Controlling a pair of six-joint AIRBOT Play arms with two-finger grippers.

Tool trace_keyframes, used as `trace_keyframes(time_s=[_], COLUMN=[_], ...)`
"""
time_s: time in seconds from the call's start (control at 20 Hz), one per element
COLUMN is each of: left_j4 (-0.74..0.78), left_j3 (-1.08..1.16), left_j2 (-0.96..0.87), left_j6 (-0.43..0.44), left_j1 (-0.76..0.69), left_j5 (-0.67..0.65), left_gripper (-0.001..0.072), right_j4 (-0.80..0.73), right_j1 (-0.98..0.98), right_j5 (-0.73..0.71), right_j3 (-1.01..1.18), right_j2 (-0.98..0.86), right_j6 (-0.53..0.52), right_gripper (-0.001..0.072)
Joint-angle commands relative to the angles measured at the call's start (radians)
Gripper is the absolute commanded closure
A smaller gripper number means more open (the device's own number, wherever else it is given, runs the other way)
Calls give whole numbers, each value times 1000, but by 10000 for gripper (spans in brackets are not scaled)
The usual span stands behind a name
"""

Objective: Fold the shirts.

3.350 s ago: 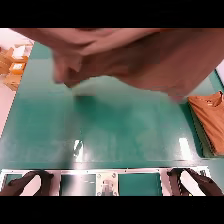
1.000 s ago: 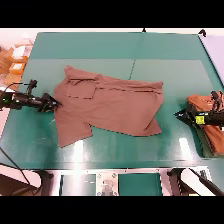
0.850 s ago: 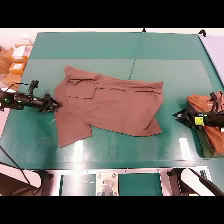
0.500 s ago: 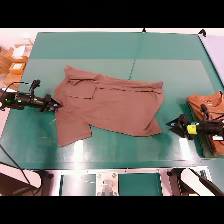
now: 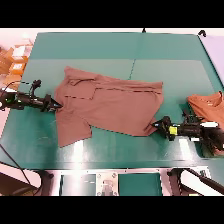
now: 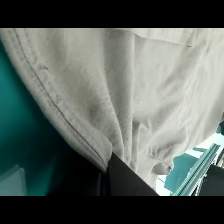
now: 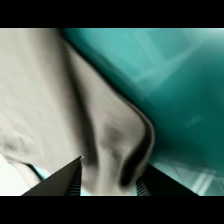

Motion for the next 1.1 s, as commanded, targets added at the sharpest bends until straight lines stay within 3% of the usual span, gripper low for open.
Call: trace_keyframes(time_s=[0.0,0.1,0.15,0.35,0.55,0.7,0.9,1.05], left_j4=[0,0,0,-43,-176,-275,-241,-126], left_j3=[1,5,19,142,302,490,719,834], left_j2=[2,4,4,79,409,696,999,1099], left_j6=[2,2,1,-61,-80,-114,-115,-202], left_j1=[0,0,0,0,0,0,0,0], left_j5=[-19,-24,-45,-157,-121,25,313,341], left_gripper=[679,680,681,682,681,681,681,680], right_j4=[61,60,54,43,54,53,50,49], right_j1=[73,73,72,12,-95,-151,-243,-300], right_j5=[-151,-116,-90,74,143,131,31,7], right_j3=[-7,2,16,203,614,993,1376,1528], right_j2=[-43,-40,-31,110,321,397,441,459], right_j6=[-44,-78,-85,-72,-5,6,6,6], right_gripper=[416,672,698,698,698,698,698,698])
